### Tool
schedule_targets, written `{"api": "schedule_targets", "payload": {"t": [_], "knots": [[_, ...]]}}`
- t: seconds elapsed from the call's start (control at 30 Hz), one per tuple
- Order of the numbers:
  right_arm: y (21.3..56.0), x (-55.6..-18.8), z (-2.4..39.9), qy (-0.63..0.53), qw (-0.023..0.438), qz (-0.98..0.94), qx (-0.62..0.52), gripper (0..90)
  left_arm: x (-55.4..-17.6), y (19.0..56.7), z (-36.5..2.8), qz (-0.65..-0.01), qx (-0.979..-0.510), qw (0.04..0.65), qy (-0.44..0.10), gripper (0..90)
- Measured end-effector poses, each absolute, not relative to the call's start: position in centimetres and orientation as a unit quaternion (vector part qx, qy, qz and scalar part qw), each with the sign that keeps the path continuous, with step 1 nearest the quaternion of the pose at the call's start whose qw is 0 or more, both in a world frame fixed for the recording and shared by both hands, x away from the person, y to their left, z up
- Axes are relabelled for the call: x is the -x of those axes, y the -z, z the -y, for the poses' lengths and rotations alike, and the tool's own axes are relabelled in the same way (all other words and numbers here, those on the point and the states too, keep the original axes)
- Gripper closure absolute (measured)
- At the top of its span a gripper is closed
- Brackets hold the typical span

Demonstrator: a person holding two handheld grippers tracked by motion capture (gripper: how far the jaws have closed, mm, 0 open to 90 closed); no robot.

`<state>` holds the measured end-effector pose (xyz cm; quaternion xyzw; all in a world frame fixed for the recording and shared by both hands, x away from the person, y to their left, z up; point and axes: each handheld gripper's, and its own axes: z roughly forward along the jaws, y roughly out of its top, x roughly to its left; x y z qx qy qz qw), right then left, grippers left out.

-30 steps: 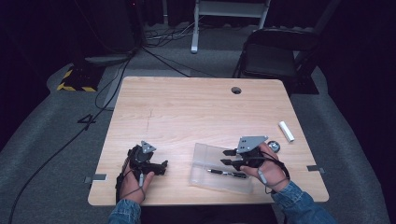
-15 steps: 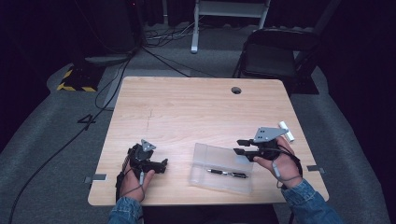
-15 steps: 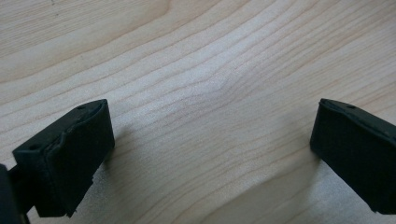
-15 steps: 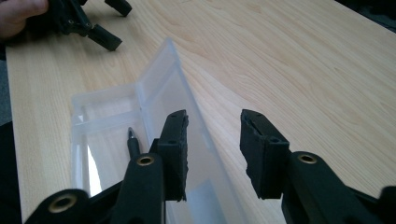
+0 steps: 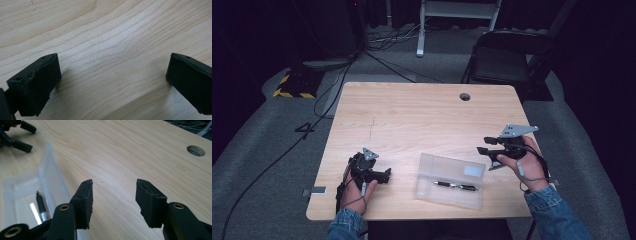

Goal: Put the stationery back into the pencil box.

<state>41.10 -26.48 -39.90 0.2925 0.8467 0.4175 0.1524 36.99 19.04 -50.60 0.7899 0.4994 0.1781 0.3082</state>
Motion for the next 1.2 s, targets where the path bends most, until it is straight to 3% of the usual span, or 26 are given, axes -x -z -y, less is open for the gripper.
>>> {"api": "schedule_targets", "payload": {"t": [0.33, 1.2], "knots": [[40.0, -42.6, 28.6, -0.392, 0.176, -0.841, -0.328, 48.2, -37.0, 50.6, -19.0, -0.500, -0.790, 0.309, -0.178, 0.1], [42.2, -48.3, 33.8, -0.333, 0.182, -0.811, -0.445, 46.6, -36.9, 50.6, -19.0, -0.501, -0.789, 0.308, -0.179, 0.1]]}}
